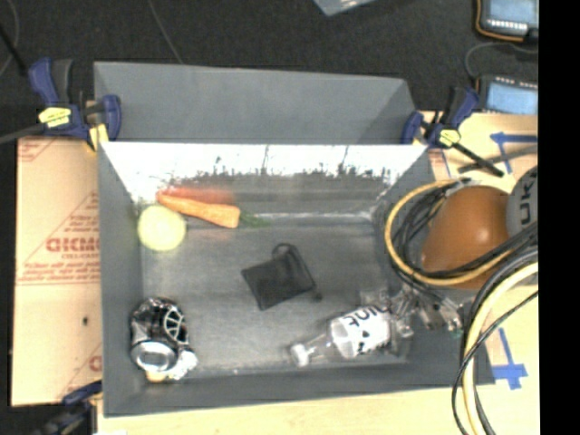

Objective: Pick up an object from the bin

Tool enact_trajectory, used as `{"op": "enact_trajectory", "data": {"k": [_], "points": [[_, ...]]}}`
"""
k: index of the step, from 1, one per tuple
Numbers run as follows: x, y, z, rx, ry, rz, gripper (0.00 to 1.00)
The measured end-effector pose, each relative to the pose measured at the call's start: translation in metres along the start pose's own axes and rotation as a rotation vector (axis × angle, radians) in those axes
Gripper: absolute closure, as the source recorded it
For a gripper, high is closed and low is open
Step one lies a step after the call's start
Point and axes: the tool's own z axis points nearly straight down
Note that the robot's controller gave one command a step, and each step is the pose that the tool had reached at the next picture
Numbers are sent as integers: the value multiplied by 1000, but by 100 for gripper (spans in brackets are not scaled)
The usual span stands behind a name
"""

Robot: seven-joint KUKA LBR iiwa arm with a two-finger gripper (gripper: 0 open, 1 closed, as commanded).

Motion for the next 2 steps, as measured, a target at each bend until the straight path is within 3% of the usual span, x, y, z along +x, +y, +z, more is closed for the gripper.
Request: {"op": "enact_trajectory", "data": {"k": [1, 2], "points": [[11, -14, -46, 1, -4, 150, 100], [8, 2, -120, 1, -2, 78, 100]]}}
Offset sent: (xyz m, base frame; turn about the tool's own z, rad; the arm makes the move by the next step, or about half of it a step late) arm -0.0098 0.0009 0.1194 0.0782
